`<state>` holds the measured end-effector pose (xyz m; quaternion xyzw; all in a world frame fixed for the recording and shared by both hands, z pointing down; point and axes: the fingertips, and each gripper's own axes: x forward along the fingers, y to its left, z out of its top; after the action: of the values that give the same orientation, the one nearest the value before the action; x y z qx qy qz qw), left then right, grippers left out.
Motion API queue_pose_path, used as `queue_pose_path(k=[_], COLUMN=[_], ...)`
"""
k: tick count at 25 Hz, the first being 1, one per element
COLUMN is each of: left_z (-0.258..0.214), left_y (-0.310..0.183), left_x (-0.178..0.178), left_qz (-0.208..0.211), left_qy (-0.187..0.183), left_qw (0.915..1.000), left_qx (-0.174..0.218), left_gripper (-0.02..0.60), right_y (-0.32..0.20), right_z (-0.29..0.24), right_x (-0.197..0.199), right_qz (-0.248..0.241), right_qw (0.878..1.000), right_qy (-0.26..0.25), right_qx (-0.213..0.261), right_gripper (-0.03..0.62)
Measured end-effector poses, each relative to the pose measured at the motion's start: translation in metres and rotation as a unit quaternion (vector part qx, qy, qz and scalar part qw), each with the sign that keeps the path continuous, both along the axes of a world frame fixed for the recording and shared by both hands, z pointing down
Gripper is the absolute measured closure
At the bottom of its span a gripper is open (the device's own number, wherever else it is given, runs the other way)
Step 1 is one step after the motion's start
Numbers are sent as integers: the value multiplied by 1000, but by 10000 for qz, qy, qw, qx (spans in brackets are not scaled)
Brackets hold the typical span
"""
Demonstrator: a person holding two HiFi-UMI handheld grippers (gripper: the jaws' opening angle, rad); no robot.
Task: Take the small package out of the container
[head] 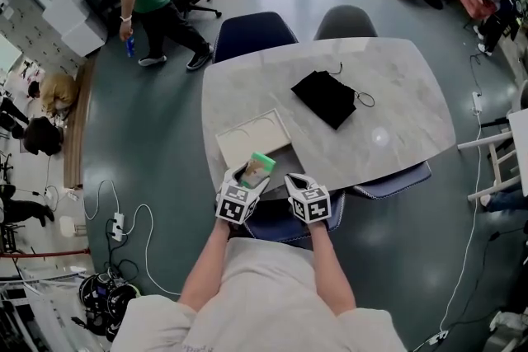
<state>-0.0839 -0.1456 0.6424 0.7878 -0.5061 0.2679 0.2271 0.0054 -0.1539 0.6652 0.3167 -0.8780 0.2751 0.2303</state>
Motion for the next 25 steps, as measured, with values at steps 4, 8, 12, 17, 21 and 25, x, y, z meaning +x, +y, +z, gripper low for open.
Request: queue_pose_path(k=[4, 8, 12, 17, 21, 25], left_z=[1, -1, 1, 1, 4, 6], left_y=[-1, 2, 4, 4, 6, 7], left_x=[0, -2, -6, -6, -5, -5], left_qz=[2, -9, -50, -55, -35, -33], left_qy=[-12, -14, -5, 13, 30, 42], left_qw=[10000, 10000, 10000, 10000, 10000, 10000], left_qx=[17, 28, 7, 13, -32, -41], left_gripper=[225, 225, 225, 225, 225, 225], right_y=[0, 1, 5, 5, 6, 5], right_z=[1, 0, 1, 1, 1, 2], right_x=[-1, -4, -8, -7, -6, -4], right_qz=[-34, -73, -164, -180, -185, -157], right_qw=[10000, 10000, 9999, 9998, 9998, 9999], right_qy=[-9, -17, 25, 47, 58, 60], right_qx=[5, 18, 22, 22, 22, 21], right_gripper=[595, 595, 595, 595, 595, 595])
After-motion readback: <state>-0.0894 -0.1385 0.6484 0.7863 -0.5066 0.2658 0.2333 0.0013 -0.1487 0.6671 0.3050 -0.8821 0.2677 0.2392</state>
